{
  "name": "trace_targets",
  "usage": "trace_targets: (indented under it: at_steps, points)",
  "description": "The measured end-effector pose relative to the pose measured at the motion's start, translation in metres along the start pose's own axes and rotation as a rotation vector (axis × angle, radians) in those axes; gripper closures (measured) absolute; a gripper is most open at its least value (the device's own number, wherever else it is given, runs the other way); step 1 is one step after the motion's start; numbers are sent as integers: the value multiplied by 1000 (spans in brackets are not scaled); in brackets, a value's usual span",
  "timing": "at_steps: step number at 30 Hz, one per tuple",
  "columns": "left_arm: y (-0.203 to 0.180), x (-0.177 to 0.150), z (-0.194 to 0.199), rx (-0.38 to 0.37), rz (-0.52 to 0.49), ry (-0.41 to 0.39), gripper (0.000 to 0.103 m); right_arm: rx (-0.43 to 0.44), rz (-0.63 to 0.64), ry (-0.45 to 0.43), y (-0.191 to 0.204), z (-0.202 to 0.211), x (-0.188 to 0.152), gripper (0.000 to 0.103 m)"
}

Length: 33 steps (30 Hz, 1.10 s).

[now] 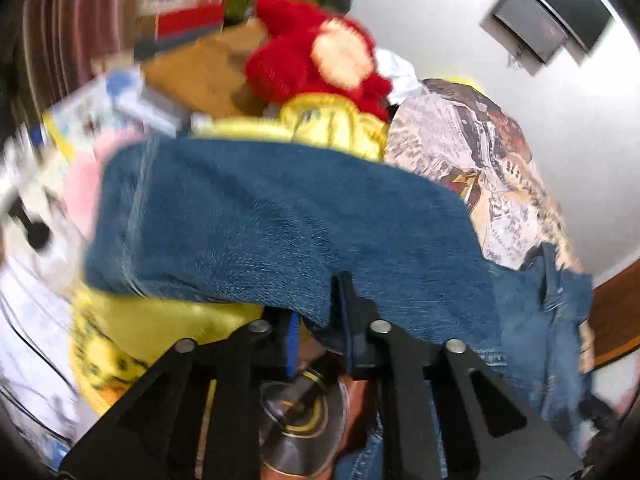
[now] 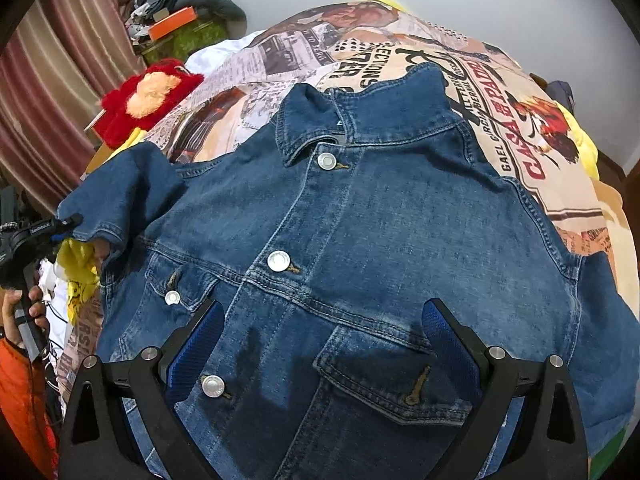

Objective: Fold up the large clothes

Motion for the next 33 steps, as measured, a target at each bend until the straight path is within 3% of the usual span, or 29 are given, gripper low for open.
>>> trace_targets:
  at_steps: [3,7,12,17,20,23,30,33]
  points:
    - [-26,20,26,45,-147,-99,90,-5,-11,-10,-7,5,1,4]
    - [-76,44,61,1,-282,-213,91,-8,-49,-36,-21,17,5,4]
    - [-163,56,95,-136,-408,-297,91,-21,-103,-81,-47,38,10,4]
    - [-254,31,112,-285,-525,-306,92,-52,-139,-119,-79,62,10,4]
    - [-294,3,111,-350,-581,-266,92,-76,-150,-131,-97,76,6,4]
    - [-323,-39,100,-404,-631,-173,92,-94,-164,-139,-113,86,1,4]
    - [-344,-152,60,-497,-696,158,92,-121,-180,-143,-135,101,-12,4]
    - [-350,-177,63,-505,-760,193,92,-135,-168,-136,-137,102,-17,4]
Point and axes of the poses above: each gripper's, at about its wrist camera, not at the fingertips, and z roughly against the way its jaws point, y to its left, x to its top, the point moved 8 cm from there along -z, roughly the way its jaws point, and after that the axes turned 12 degrees about -y, right-handed, at the moved point
